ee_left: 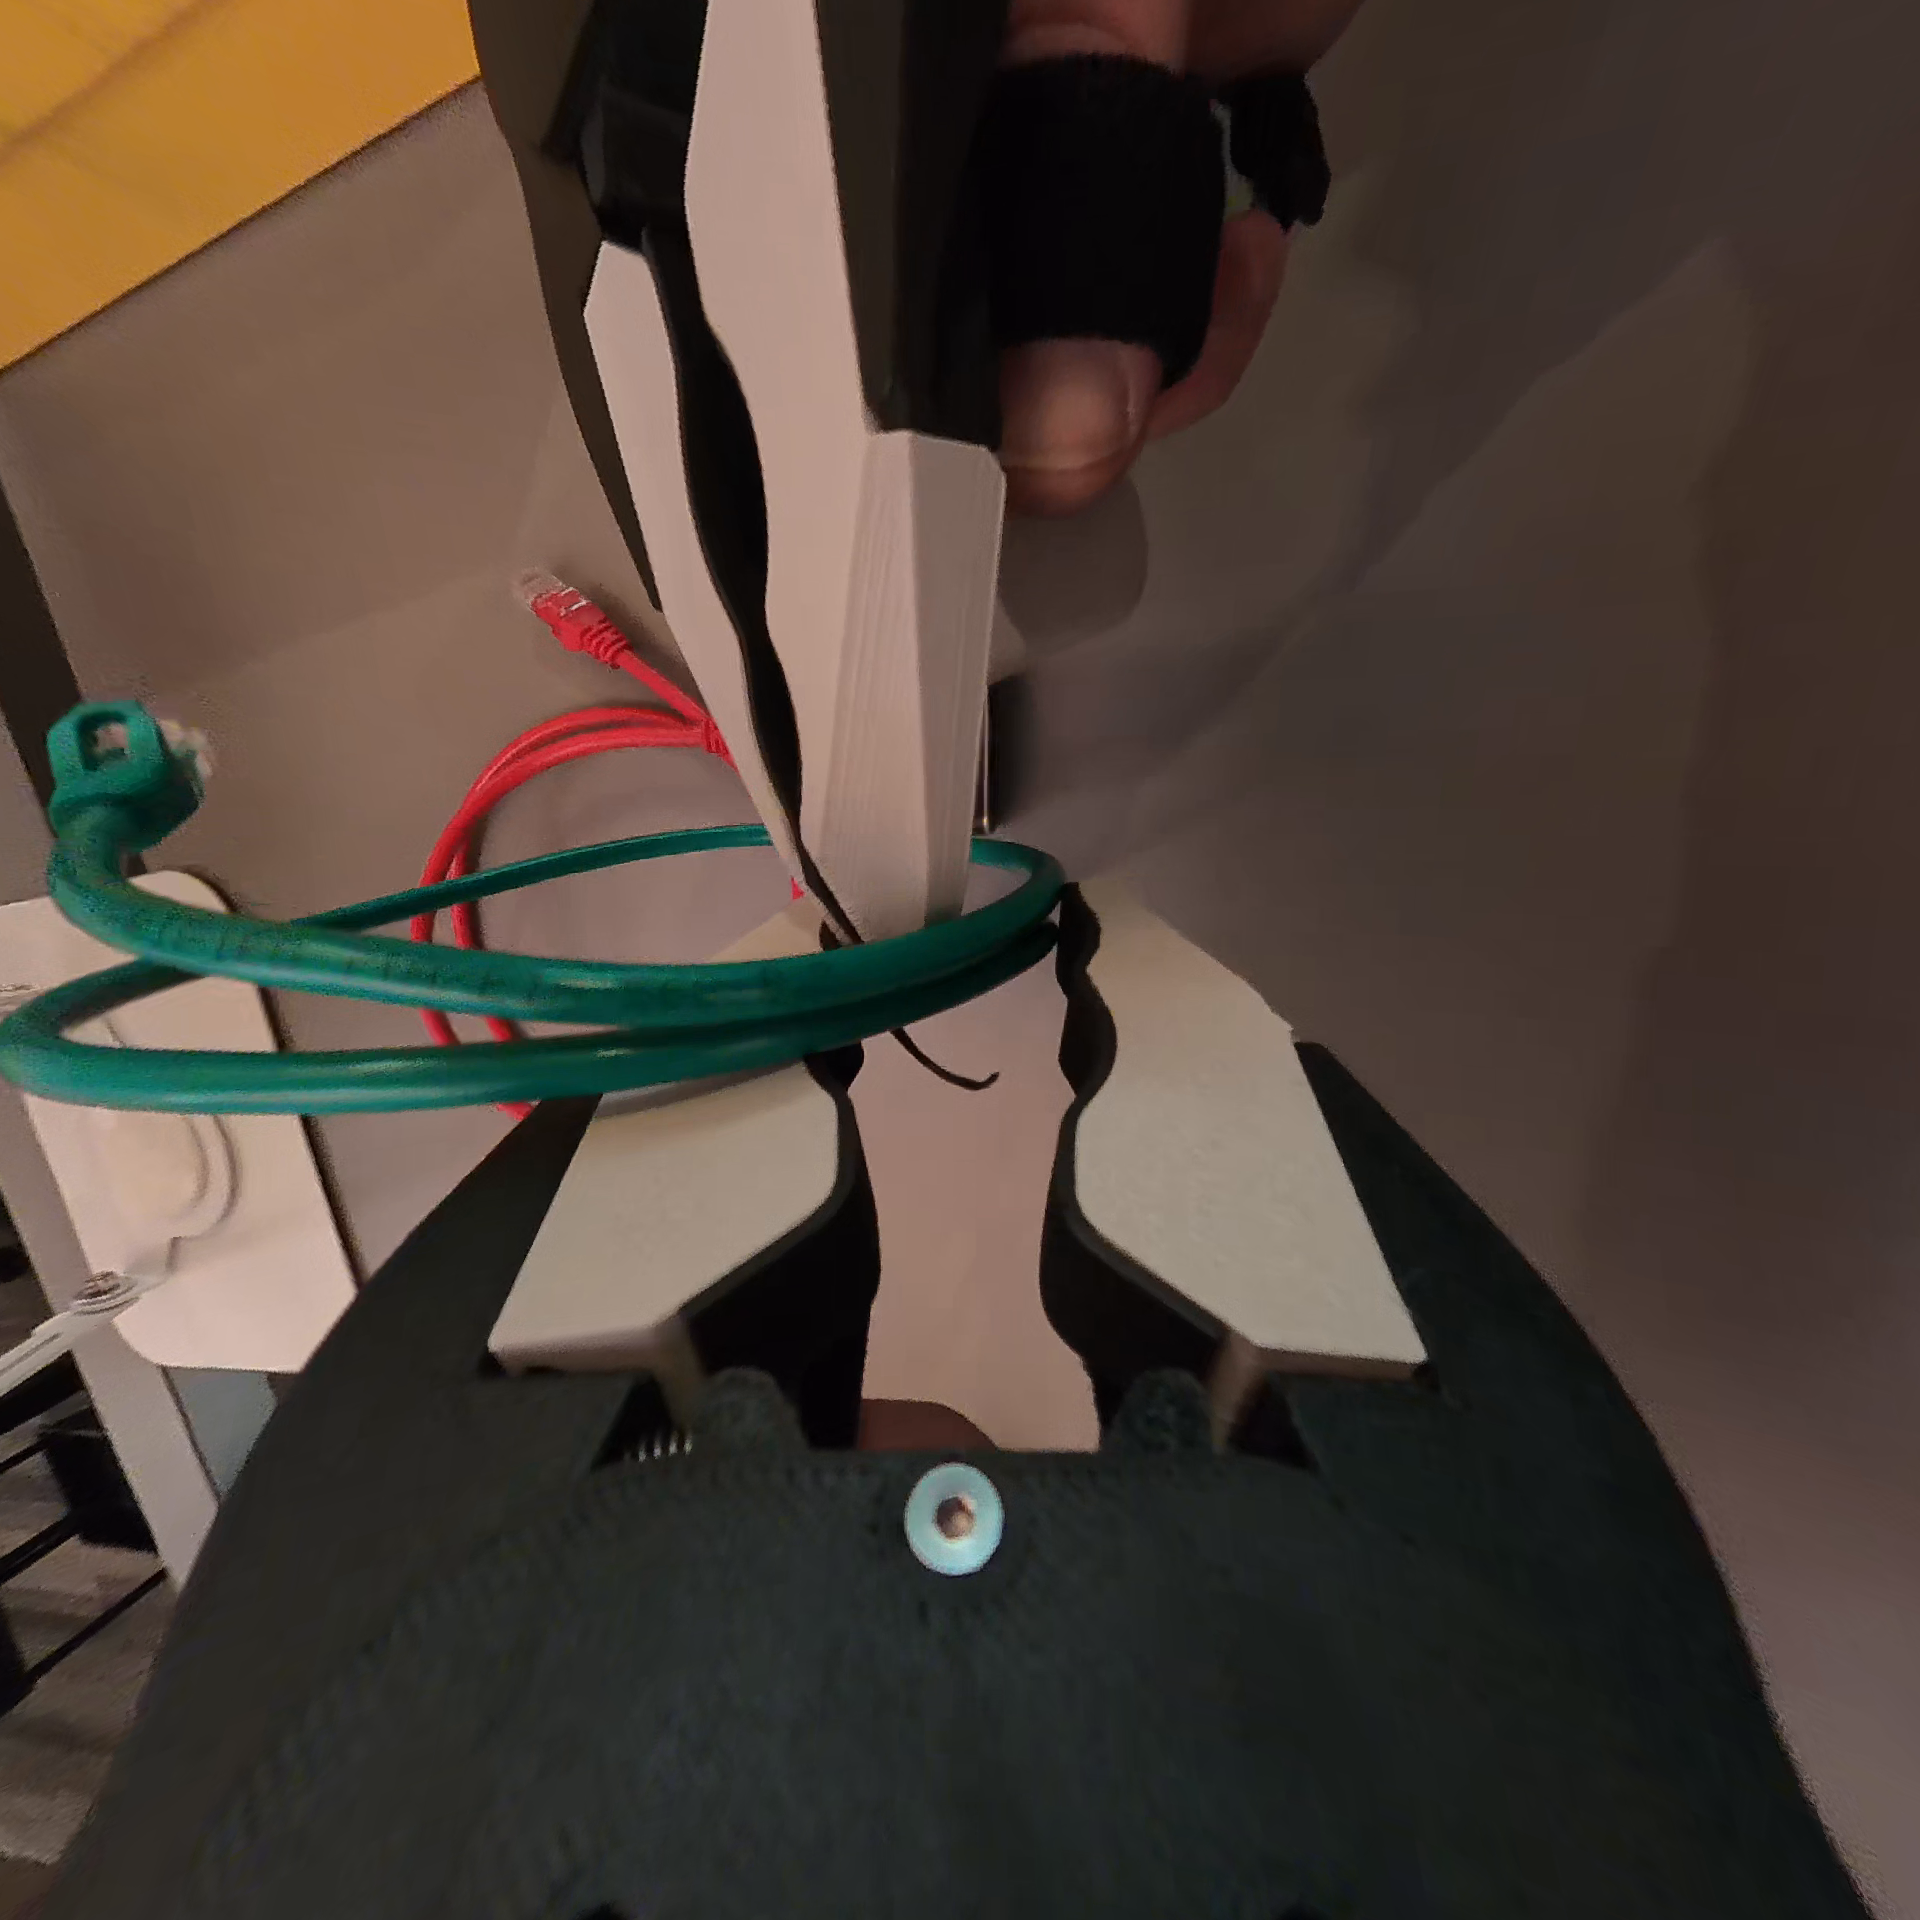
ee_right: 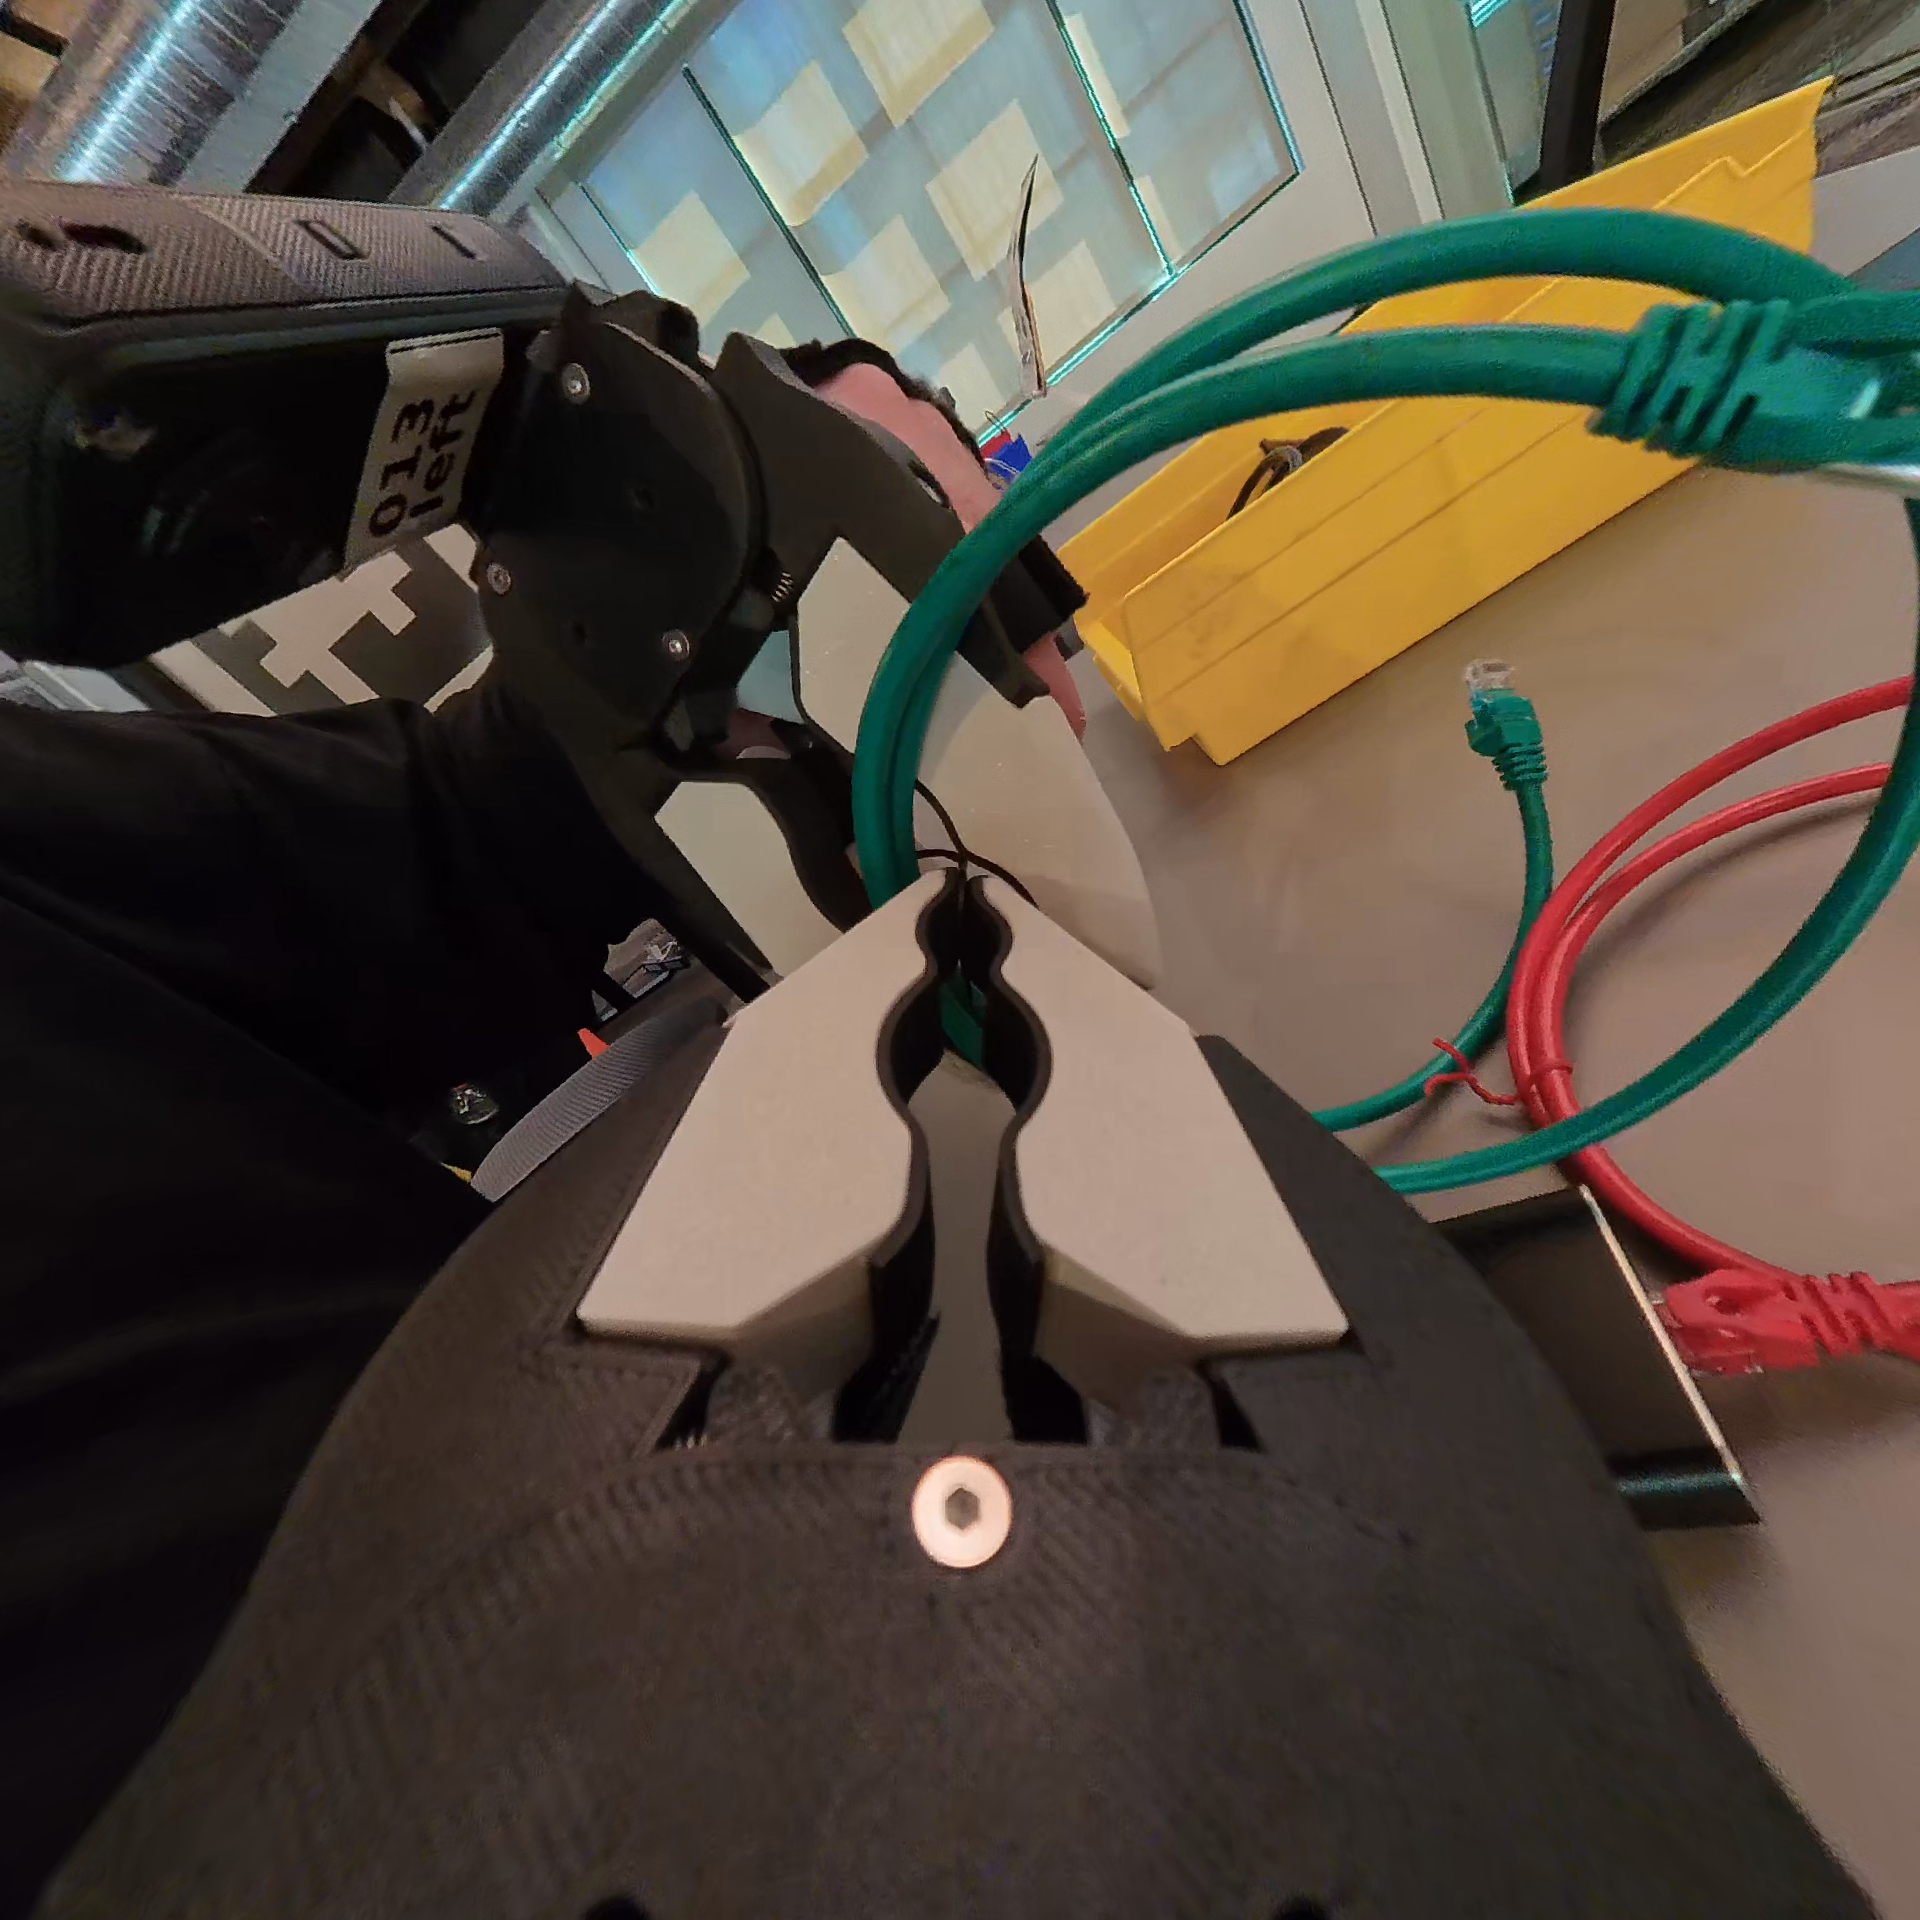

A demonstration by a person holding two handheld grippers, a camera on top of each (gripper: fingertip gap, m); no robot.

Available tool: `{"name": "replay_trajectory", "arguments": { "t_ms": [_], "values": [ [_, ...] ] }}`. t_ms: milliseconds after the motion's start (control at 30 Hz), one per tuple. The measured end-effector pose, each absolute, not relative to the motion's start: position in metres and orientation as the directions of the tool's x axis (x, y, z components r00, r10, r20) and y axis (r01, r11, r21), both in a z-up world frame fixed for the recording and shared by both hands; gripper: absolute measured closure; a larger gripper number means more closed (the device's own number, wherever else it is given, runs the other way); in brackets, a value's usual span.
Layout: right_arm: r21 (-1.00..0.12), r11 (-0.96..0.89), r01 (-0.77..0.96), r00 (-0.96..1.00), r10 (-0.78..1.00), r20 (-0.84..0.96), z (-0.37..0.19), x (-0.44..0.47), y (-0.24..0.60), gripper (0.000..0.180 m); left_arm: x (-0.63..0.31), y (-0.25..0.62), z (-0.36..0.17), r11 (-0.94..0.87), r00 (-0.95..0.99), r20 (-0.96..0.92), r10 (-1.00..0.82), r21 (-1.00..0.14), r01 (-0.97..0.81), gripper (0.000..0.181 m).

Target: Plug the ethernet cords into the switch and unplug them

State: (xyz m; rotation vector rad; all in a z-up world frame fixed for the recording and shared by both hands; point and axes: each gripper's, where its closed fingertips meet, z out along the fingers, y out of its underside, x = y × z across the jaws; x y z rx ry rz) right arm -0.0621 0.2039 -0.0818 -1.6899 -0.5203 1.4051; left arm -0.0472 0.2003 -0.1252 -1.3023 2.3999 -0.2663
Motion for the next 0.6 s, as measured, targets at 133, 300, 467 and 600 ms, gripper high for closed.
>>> {"name": "replay_trajectory", "arguments": {
  "t_ms": [133, 300, 467, 600],
  "values": [
    [-0.802, -0.551, -0.231, 0.282, 0.75, -0.598, -0.081, -0.061, 0.207, 0.18, -0.045, 0.205, -0.123, 0.568, -0.484, -0.306, -0.82, -0.32, -0.758, 0.146],
    [-0.792, -0.543, -0.279, 0.289, 0.739, -0.608, -0.076, -0.057, 0.211, 0.18, -0.042, 0.212, -0.115, 0.581, -0.459, -0.386, -0.8, -0.305, -0.755, 0.14],
    [-0.785, -0.547, -0.292, 0.291, 0.731, -0.617, -0.076, -0.056, 0.213, 0.18, -0.043, 0.214, -0.115, 0.592, -0.466, -0.407, -0.786, -0.28, -0.756, 0.137],
    [-0.777, -0.55, -0.305, 0.273, 0.732, -0.625, -0.074, -0.057, 0.212, 0.18, -0.043, 0.213, -0.112, 0.601, -0.472, -0.407, -0.782, -0.295, -0.742, 0.137]
  ]
}}
